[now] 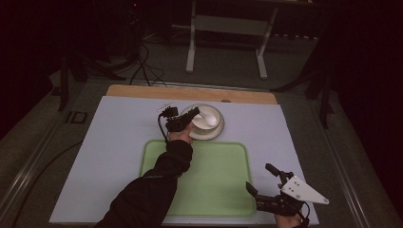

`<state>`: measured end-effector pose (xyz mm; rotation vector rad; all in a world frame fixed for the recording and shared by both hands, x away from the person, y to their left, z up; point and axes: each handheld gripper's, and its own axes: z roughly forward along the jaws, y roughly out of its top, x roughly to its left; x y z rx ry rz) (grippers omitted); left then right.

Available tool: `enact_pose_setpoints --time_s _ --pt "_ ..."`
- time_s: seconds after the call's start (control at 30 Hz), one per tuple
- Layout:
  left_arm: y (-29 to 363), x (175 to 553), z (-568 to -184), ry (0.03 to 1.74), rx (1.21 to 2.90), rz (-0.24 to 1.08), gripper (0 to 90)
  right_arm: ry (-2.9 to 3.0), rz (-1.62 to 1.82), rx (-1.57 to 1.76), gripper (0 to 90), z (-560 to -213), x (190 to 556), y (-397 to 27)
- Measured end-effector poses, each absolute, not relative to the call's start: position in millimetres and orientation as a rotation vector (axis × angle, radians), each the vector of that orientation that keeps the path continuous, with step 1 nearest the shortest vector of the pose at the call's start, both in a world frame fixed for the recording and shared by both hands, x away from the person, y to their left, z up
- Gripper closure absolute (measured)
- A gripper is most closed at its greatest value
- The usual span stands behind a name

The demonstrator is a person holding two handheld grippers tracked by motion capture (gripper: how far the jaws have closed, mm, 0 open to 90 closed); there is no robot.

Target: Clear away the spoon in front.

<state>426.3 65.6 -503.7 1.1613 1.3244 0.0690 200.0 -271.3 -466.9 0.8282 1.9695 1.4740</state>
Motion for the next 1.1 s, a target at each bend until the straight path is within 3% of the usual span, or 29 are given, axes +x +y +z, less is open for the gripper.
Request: enact_pose_setpoints --time_s 1.1 --pt "85 404 -430 1.156 1.330 0.060 84.5 1.960 1.477 0.828 11.5 -466 200 -270"
